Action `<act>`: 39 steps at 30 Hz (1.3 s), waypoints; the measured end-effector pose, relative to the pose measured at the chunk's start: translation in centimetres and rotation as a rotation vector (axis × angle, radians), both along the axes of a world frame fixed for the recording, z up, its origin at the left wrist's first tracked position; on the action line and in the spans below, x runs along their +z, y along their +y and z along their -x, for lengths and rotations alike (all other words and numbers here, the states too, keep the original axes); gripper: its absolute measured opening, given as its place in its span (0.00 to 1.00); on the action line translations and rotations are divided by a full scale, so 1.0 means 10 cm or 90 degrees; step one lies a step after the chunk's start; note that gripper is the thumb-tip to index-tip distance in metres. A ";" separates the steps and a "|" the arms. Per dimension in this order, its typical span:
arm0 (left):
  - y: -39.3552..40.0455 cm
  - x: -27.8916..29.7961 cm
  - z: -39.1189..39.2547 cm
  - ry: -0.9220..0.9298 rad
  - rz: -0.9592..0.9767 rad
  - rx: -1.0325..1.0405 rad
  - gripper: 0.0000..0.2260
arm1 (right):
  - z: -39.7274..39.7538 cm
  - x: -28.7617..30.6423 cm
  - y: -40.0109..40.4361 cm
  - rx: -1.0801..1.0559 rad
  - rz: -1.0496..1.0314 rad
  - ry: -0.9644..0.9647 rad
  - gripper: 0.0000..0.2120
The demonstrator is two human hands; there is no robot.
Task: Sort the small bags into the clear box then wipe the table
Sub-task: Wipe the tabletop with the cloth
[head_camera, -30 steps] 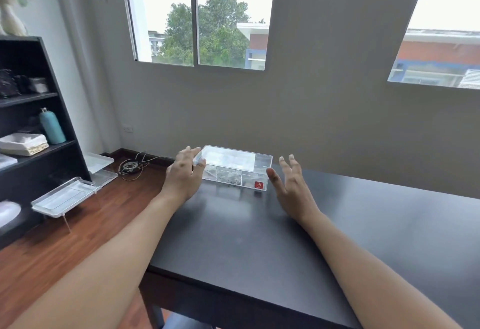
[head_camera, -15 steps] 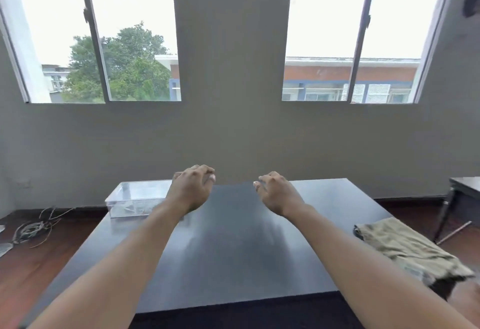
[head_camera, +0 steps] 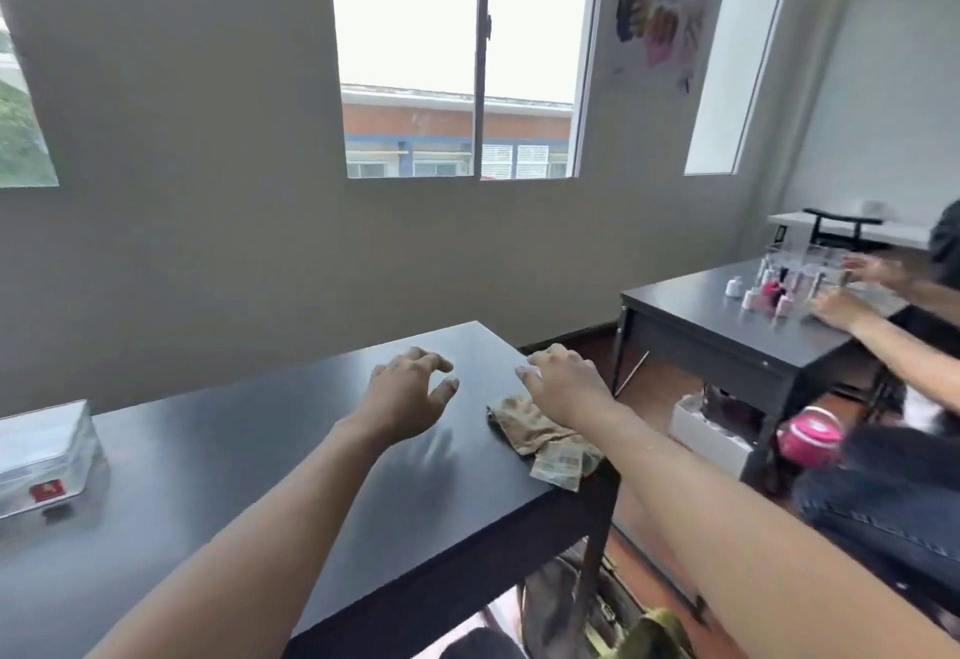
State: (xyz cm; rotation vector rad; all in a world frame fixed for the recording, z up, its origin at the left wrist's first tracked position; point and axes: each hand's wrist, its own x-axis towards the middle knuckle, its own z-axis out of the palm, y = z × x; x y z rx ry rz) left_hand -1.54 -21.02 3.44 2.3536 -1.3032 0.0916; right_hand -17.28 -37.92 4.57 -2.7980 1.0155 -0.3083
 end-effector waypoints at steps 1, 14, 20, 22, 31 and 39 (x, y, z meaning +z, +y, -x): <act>-0.13 -0.04 0.07 0.009 -0.005 -0.017 0.19 | 0.12 -0.03 -0.09 -0.028 -0.016 0.007 0.24; -1.06 -0.28 0.58 0.100 -0.053 -0.114 0.24 | 1.04 -0.34 -0.37 -0.107 -0.122 -0.120 0.18; -1.09 -0.26 0.50 0.259 0.014 -0.124 0.12 | 0.94 -0.30 -0.15 -0.071 -0.083 -0.213 0.04; -1.07 -0.25 0.51 0.285 0.047 -0.133 0.10 | 0.90 -0.25 -0.08 -0.060 -0.089 -0.262 0.04; -0.70 0.07 0.45 0.439 0.254 -0.151 0.04 | 0.64 0.06 0.05 -0.124 -0.202 -0.500 0.06; -0.41 0.15 0.34 0.406 0.262 -0.110 0.05 | 0.36 0.03 0.11 -0.105 -0.318 -0.480 0.14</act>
